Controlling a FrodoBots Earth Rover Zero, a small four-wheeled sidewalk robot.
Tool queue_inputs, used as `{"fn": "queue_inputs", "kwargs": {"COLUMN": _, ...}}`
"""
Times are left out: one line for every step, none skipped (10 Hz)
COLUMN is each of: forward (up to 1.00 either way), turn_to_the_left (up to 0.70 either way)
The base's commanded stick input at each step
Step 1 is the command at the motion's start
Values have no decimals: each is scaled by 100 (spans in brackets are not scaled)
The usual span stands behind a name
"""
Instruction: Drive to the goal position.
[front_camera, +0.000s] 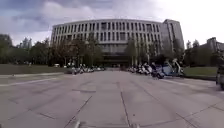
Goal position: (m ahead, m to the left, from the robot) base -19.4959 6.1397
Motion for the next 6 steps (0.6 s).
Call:
{"fn": "queue_inputs", "kwargs": {"forward": 100, "turn_to_the_left": 0}}
{"fn": "queue_inputs", "kwargs": {"forward": 100, "turn_to_the_left": 0}}
{"fn": "queue_inputs", "kwargs": {"forward": 100, "turn_to_the_left": 0}}
{"fn": "queue_inputs", "kwargs": {"forward": 100, "turn_to_the_left": 0}}
{"fn": "queue_inputs", "kwargs": {"forward": 100, "turn_to_the_left": 0}}
{"fn": "queue_inputs", "kwargs": {"forward": 100, "turn_to_the_left": 0}}
